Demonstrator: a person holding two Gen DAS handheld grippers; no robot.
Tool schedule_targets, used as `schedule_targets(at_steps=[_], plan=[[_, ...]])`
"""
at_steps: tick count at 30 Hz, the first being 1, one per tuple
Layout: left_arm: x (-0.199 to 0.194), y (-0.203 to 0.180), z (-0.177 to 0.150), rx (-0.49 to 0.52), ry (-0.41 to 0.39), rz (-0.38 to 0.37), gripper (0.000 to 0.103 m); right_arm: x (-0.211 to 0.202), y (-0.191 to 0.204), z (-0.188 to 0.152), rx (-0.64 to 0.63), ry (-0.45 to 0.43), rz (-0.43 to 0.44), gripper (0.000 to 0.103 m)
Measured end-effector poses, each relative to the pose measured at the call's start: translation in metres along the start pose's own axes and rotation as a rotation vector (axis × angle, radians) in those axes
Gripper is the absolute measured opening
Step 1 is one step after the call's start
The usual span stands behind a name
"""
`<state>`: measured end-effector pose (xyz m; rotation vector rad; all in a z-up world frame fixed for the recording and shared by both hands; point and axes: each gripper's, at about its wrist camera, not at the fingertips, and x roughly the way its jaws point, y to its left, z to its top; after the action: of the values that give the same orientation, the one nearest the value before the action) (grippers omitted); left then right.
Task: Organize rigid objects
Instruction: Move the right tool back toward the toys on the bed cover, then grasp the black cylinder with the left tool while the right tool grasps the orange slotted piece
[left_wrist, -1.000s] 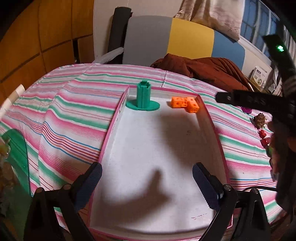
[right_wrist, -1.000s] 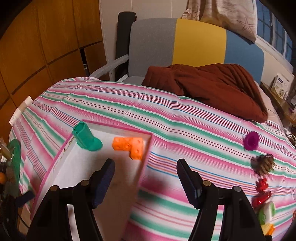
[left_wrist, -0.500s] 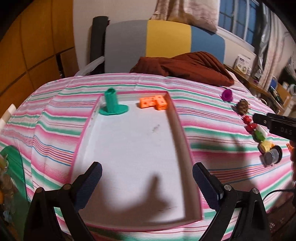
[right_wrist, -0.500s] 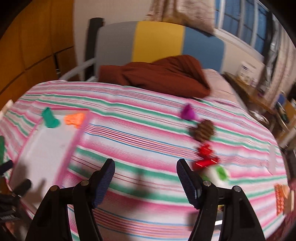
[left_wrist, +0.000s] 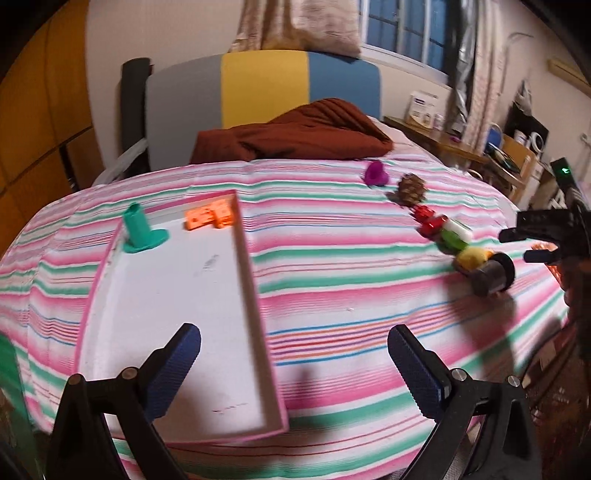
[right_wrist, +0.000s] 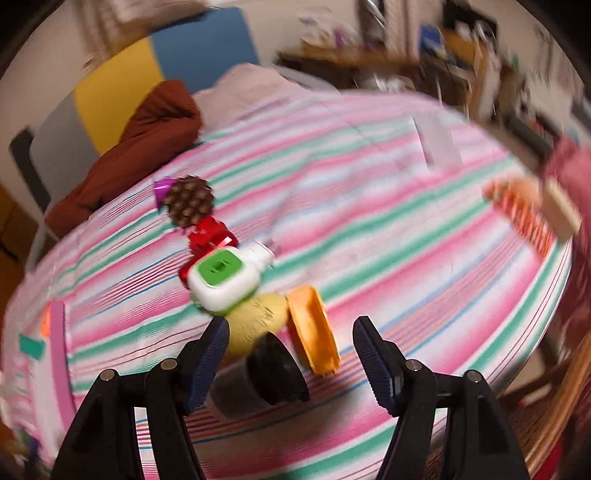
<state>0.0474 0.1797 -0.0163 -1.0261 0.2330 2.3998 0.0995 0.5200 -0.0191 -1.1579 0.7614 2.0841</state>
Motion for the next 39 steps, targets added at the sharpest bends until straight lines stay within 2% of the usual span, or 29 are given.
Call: schedule_targets(at_steps=[4,6,8,14,18,19,22,25,27,28,30,31,36,39], plan=[[0.001,-0.012,-0.001,0.037,0.006,-0.022,0.102,0.016,-0.015,-0.003,0.077,0.085,0.051,0.070],[0.001,-0.016,-0.003,0.053,0.004,-0.020,0.102,0.020,-0.011,-0.005,0.070,0.105,0.107,0.070],[0.002,-0.018,-0.004,0.057,0.006,-0.018,0.102,0.019,0.002,-0.007,0.028,0.099,0.147,0.070],[0.007,-0.016,-0.005,0.046,0.024,-0.010,0.102,0.032,0.047,-0.018,-0.037,0.152,0.285,0.072],[0.007,-0.013,-0.006,0.043,0.026,-0.004,0.102,0.041,0.088,-0.032,-0.128,0.208,0.452,0.072],[0.008,-0.012,-0.006,0.042,0.028,-0.003,0.102,0.039,0.096,-0.034,-0.163,0.214,0.471,0.072],[0.009,-0.010,-0.006,0.032,0.030,-0.005,0.102,0.015,0.099,-0.032,-0.235,0.103,0.401,0.072],[0.011,-0.008,-0.007,0.021,0.035,-0.011,0.102,0.000,0.074,-0.019,-0.174,-0.026,0.298,0.072],[0.013,-0.009,-0.008,0.015,0.040,-0.015,0.102,-0.005,0.052,-0.007,-0.099,-0.087,0.170,0.072],[0.014,-0.010,-0.008,0.013,0.044,-0.018,0.102,-0.005,0.041,-0.002,-0.071,-0.097,0.077,0.072],[0.016,-0.012,-0.009,0.014,0.050,-0.025,0.102,0.005,0.024,0.005,-0.032,-0.066,-0.108,0.072],[0.016,-0.013,-0.009,0.016,0.050,-0.026,0.102,0.014,0.015,0.008,-0.016,-0.033,-0.154,0.072],[0.017,-0.014,-0.009,0.020,0.053,-0.030,0.102,0.044,-0.002,0.005,0.061,0.076,-0.106,0.065],[0.018,-0.012,-0.009,0.008,0.056,-0.030,0.102,0.054,-0.002,0.001,0.049,0.092,-0.144,0.064]])
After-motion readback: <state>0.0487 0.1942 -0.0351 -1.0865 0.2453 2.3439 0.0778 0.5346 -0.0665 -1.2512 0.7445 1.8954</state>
